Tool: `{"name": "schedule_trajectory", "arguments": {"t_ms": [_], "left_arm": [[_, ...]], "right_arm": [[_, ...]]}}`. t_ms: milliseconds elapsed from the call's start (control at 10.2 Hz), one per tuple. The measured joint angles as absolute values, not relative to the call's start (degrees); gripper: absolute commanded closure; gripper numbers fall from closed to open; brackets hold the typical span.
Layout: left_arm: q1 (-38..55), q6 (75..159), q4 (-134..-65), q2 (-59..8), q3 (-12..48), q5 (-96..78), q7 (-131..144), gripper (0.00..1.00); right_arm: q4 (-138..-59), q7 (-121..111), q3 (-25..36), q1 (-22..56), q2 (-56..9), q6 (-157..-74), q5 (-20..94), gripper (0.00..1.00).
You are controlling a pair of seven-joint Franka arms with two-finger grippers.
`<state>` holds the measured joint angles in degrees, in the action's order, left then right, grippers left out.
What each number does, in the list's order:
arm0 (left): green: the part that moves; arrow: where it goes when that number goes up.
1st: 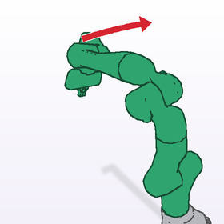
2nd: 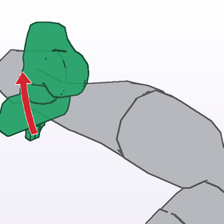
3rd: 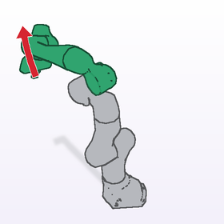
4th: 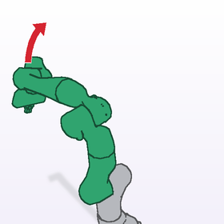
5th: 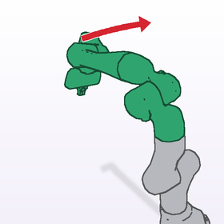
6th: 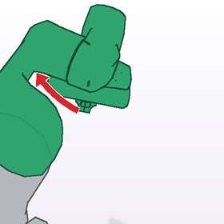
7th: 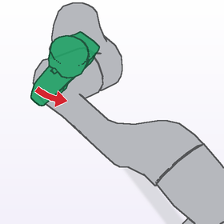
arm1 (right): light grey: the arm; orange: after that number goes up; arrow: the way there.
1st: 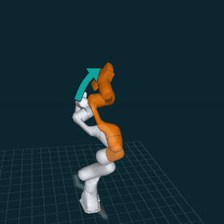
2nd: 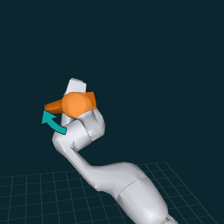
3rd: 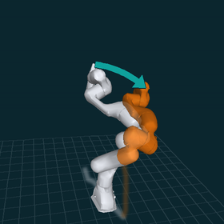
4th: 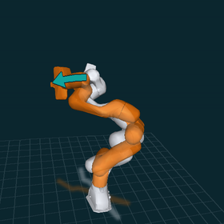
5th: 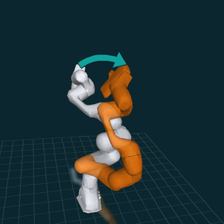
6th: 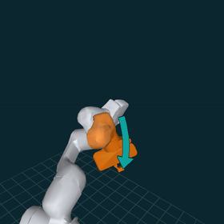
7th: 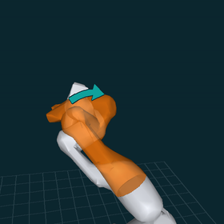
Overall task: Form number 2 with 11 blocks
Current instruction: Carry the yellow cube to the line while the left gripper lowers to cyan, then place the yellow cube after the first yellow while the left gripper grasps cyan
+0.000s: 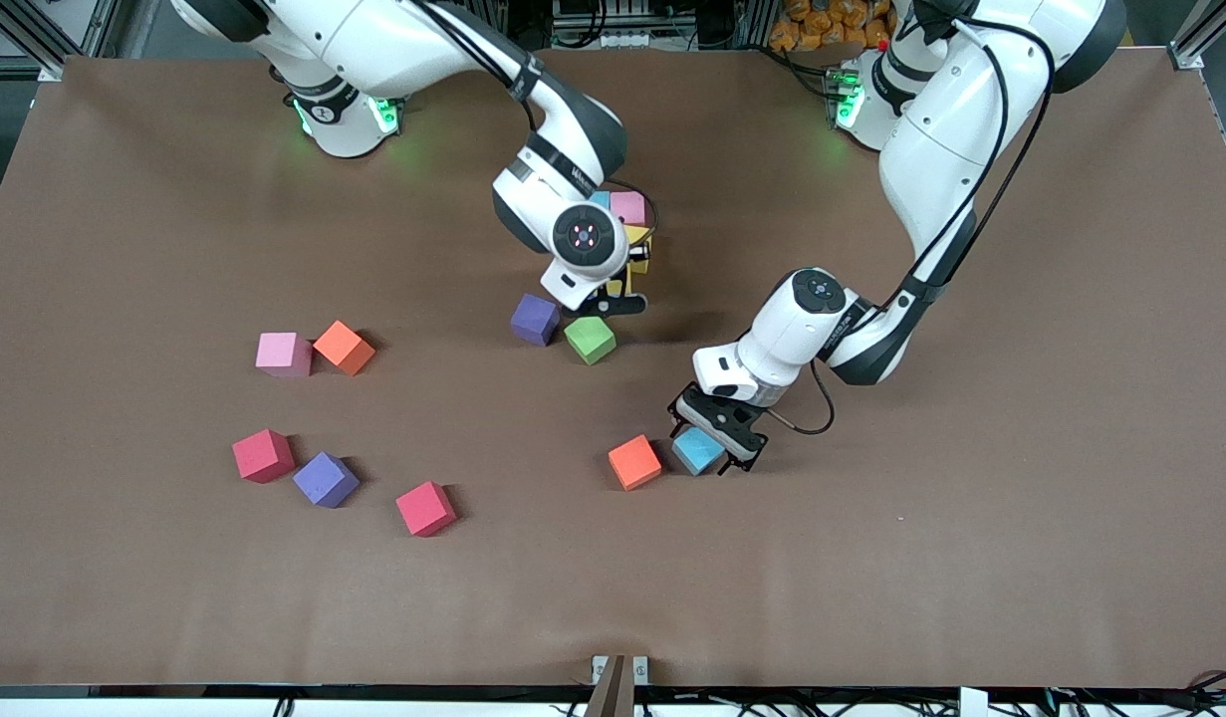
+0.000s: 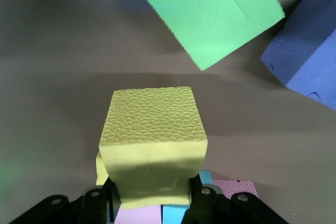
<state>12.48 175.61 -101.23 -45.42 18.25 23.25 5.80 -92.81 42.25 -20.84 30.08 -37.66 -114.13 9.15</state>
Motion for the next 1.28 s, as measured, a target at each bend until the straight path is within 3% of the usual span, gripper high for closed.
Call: {"name": "schedule_trajectory", "arguments": {"t_ms": [394, 492, 984, 1083, 1279], "left_arm": [[13.0, 175.7, -100.7, -46.1, 18.0, 23.3, 5.7, 0.02], [13.0, 175.9, -100.6, -46.2, 17.8, 23.3, 5.7, 0.10], [12.9, 176.8, -100.6, -46.3, 17.7, 23.3, 5.6, 0.19], [12.9, 176.8, -100.6, -46.3, 17.7, 23.3, 5.6, 0.25], [12.9, 176.8, -100.5, -46.3, 17.7, 23.3, 5.6, 0.48]], "right_arm": [[-88.9, 42.4, -18.4, 33.0, -40.2, -114.1, 10.0, 1.00], [-88.4, 42.7, -18.0, 33.4, -40.8, -114.1, 10.0, 1.00], [-87.5, 46.1, -17.6, 35.9, -43.2, -114.2, 10.0, 1.00], [-87.5, 46.5, -17.6, 36.4, -43.4, -114.2, 10.0, 1.00], [-87.5, 46.6, -17.5, 36.7, -43.5, -114.2, 10.0, 1.00]]}}
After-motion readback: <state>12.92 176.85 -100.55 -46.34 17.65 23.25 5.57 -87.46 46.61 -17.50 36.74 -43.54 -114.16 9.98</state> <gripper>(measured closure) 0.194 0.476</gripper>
